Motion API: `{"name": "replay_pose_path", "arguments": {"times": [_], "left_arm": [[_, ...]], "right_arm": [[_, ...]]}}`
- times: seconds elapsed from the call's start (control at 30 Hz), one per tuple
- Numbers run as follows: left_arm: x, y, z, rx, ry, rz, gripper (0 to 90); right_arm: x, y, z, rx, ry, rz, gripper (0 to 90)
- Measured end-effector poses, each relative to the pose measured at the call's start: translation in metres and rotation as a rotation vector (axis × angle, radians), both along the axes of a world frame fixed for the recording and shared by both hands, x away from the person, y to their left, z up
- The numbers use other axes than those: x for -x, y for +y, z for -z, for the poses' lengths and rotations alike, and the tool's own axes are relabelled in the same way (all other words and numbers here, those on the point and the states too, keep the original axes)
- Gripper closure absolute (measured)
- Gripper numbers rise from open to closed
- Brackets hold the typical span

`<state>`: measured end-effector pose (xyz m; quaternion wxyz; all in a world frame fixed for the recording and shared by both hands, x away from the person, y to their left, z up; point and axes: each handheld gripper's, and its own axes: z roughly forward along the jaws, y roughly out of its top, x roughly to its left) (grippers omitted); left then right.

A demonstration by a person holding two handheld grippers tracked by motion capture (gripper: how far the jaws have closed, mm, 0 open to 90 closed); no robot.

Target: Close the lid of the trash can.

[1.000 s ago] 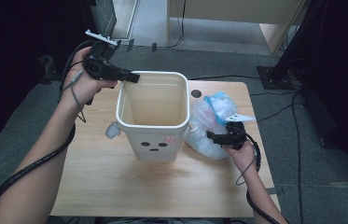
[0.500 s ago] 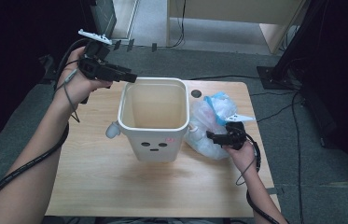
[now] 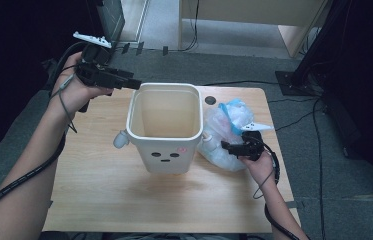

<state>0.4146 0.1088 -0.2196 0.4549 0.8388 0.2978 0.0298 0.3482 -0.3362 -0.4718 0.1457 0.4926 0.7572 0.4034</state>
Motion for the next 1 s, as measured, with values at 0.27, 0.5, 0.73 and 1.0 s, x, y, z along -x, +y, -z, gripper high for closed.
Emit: {"name": "replay_pose_path", "arguments": {"times": [0.27, 0.5, 0.73, 1.0], "left_arm": [[0.005, 0.007, -0.002, -0.013, -0.02, 0.018, 39.3], [0.011, 0.016, -0.003, -0.012, -0.036, 0.013, 37.2], [0.015, 0.023, 0.004, 0.011, -0.049, 0.002, 37.2], [0.021, 0.034, 0.012, -0.002, -0.075, -0.012, 34.0]], "right_arm": [[0.0, 0.0, 0.001, -0.002, 0.004, 0.0, 26.4], [0.0, 0.0, 0.001, -0.003, 0.006, -0.003, 26.4], [0.0, 0.0, 0.001, -0.003, 0.008, -0.006, 26.4], [0.0, 0.0, 0.001, 0.0, 0.008, -0.009, 26.4]]}}
